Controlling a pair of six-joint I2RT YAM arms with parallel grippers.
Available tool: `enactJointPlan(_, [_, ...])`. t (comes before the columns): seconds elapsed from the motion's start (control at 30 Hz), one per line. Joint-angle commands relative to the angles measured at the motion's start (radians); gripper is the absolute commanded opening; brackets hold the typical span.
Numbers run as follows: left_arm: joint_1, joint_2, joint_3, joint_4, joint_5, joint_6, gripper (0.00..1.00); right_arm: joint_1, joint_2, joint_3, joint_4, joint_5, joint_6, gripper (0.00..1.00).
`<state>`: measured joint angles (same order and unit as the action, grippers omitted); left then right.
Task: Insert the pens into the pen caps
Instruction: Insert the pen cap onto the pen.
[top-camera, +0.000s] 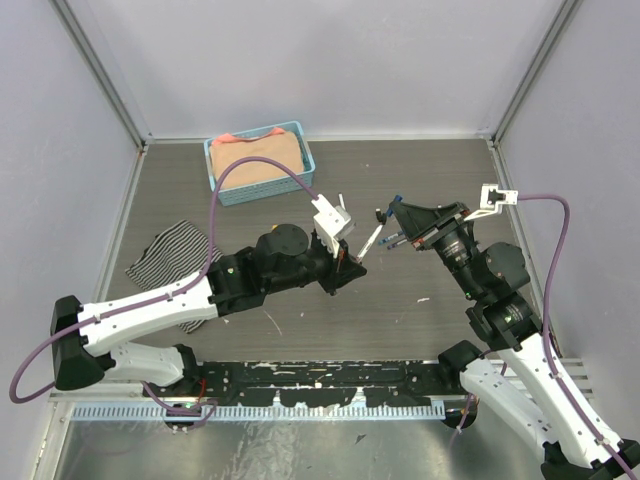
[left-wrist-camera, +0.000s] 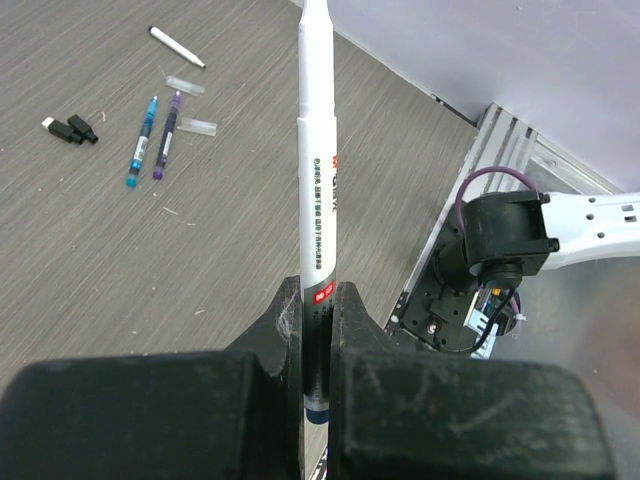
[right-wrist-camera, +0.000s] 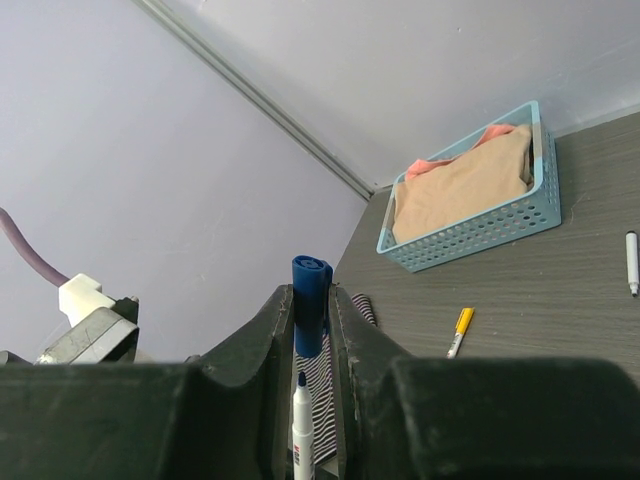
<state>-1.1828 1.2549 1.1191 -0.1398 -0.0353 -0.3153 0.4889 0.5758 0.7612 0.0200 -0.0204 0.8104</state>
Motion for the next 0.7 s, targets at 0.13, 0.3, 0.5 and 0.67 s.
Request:
enactJointPlan(0.13, [-0.004,0.003,0.043,0.037,-0.012,0.012,0.0,-0.001,-0.003,0.051,0.029,-0.029,-0.022,0.18])
enactJointPlan(0.3, [-0.005,0.005,0.046,0.038,-0.011,0.012,0.0,-0.001,-0.001,0.052,0.026,-0.036,-0.022,0.18])
enactJointPlan(0.5, [-0.005,0.007,0.045,0.037,-0.013,0.01,0.0,-0.001,-0.008,0.049,0.022,-0.041,-0.022,0.18])
enactJointPlan(0.67, [-0.005,0.006,0.045,0.037,-0.015,0.01,0.0,-0.001,-0.008,0.049,0.015,-0.044,-0.027,0.18])
